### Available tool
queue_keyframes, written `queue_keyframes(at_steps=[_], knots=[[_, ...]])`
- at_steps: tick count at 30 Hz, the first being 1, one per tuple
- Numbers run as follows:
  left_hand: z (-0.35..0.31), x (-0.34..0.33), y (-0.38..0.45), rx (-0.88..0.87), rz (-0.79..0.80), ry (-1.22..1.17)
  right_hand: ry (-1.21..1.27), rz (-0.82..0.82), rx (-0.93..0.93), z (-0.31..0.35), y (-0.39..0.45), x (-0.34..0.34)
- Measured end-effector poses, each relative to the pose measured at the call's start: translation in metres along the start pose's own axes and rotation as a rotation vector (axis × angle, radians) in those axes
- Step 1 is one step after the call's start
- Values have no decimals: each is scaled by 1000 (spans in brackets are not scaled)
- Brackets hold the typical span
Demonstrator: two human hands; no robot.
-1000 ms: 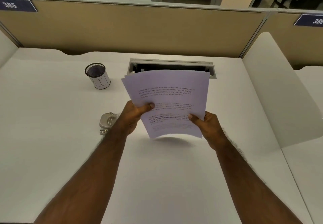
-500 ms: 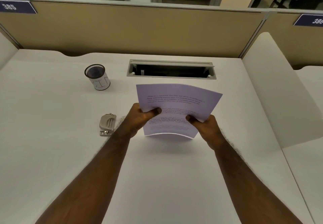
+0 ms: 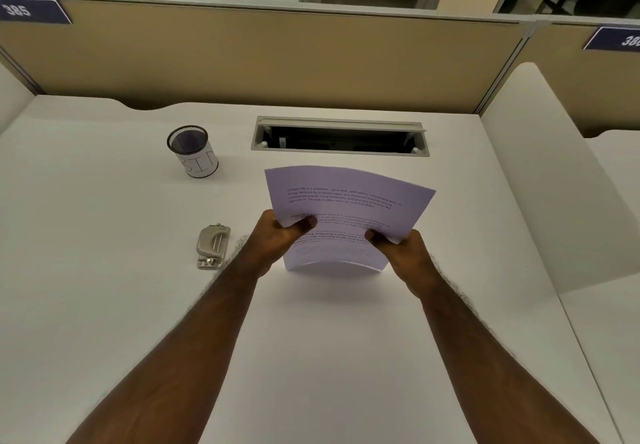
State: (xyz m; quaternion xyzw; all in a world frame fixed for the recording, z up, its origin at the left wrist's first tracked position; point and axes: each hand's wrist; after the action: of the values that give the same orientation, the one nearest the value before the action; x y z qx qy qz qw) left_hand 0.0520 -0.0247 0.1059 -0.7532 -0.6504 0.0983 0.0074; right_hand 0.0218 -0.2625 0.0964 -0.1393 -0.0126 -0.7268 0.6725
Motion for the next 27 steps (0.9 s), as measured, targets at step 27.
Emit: queue_keyframes(at_steps=[27], knots=[[-8, 85, 3, 231, 63, -122, 139, 17, -101, -10, -4, 42]])
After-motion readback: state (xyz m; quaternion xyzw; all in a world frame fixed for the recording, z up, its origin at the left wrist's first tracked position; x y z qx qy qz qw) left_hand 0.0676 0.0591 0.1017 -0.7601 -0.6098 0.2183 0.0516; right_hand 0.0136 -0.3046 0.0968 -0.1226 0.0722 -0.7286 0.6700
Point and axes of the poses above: each hand's wrist, its own y-axis towards the middle knuckle, its own x-axis out of the back of the hand, z = x × y, and after that the axes turned 7 degrees about -y, right-handed
